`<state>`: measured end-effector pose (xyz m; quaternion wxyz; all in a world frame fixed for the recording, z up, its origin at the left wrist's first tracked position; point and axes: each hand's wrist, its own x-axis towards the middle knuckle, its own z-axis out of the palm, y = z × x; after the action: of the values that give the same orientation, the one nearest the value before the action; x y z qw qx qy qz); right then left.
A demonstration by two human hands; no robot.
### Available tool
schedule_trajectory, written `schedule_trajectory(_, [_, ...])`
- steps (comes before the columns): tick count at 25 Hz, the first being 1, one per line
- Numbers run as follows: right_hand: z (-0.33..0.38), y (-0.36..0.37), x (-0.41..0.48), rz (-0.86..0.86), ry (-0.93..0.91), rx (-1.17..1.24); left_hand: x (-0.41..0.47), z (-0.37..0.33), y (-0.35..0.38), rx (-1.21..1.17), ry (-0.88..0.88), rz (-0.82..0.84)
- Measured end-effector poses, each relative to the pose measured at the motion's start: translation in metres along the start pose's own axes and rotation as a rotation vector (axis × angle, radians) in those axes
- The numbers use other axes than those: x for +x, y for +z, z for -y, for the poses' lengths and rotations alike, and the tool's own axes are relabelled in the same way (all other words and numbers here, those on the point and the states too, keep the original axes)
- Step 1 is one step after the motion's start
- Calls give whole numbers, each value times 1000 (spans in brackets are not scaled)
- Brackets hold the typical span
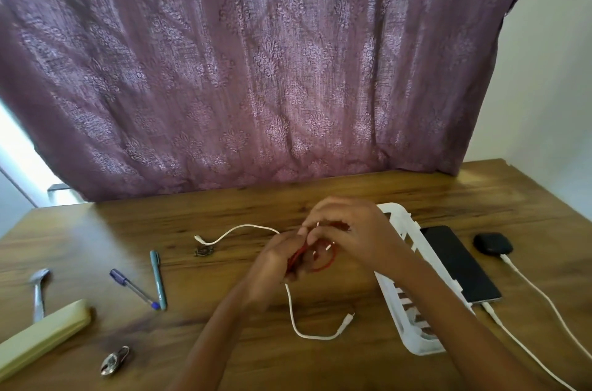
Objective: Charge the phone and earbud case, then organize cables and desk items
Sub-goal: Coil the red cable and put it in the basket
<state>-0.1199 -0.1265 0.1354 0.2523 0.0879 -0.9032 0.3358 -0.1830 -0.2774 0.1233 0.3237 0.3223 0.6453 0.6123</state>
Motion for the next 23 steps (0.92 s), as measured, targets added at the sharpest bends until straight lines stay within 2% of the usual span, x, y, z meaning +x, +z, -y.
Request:
schedule_trajectory(2, [-2, -4, 2, 10, 63, 34, -3, 1, -2, -14, -7, 75])
schedule_trajectory(4, [-4, -7, 3, 15, 142, 171, -6, 1, -1, -113, -15, 126])
schedule_trajectory(7, [-6, -1, 0, -58, 239, 370, -6, -2, 4, -451, -49, 140])
schedule_trajectory(9, [-7, 9, -6, -109, 243, 312, -3, -3, 4, -619, -61, 111])
schedule_trajectory(11, [-7, 22, -13, -156, 221, 95, 1, -4, 2, -679, -45, 79])
schedule_trajectory(12, [-6, 25, -16, -152, 245, 76, 2, -4, 1, -679, -34, 58])
schedule_trajectory(16, [4, 21, -17, -72, 481, 567, 6, -3, -3, -568, -38, -52])
schedule_trajectory(19, [11, 15, -17, -40, 469, 499, 6, -2, -1, -470, -20, -109])
schedule_trajectory(23, [11, 15, -18, -115, 575, 519, 8, -1, 8, -256, 15, -211])
